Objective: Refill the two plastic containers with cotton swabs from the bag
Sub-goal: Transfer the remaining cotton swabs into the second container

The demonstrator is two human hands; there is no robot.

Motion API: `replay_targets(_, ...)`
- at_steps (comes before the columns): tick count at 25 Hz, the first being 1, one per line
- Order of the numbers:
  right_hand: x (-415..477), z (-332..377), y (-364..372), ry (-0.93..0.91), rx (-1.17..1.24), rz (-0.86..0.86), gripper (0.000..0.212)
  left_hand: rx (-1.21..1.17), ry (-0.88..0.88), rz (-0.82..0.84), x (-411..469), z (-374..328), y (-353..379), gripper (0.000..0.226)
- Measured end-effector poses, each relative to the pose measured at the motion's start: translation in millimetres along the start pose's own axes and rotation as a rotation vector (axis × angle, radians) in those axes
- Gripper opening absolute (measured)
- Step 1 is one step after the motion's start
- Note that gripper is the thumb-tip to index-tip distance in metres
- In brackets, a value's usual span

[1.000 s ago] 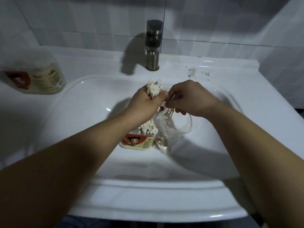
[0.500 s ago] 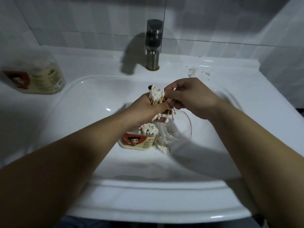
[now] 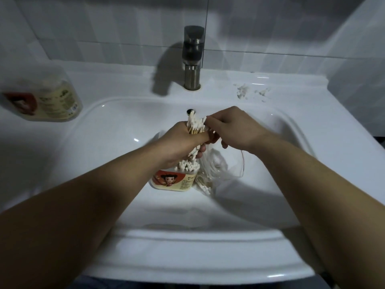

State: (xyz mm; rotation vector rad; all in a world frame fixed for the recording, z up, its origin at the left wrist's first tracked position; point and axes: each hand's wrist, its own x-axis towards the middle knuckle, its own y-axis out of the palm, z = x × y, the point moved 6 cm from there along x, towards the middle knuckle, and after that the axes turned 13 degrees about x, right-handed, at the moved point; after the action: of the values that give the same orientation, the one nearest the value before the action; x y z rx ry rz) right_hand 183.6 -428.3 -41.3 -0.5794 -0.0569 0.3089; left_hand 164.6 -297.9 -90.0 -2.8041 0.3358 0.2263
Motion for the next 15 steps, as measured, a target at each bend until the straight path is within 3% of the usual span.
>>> replay_targets(4,-5,4,8,0.004,-0.040,0.108,0.042,0.023,-0.044,0.027,-2,-3,-1,0.010)
replay_targets(9,-4,2,-16,0.083,0.075,0.019,0.035,0.011,-0.094,-0.049,-3,-7,-10,0.015)
replay_targets(12,-5,-12,-10,0.217,-0.106,0.174,0.028,-0.001,-0.082,-0.112,0,-4,-17,0.020)
replay_targets(15,-4,-23,11,0.224,-0.361,0.355,0.020,-0.066,-0.056,-0.129,1,-6,-18,0.020)
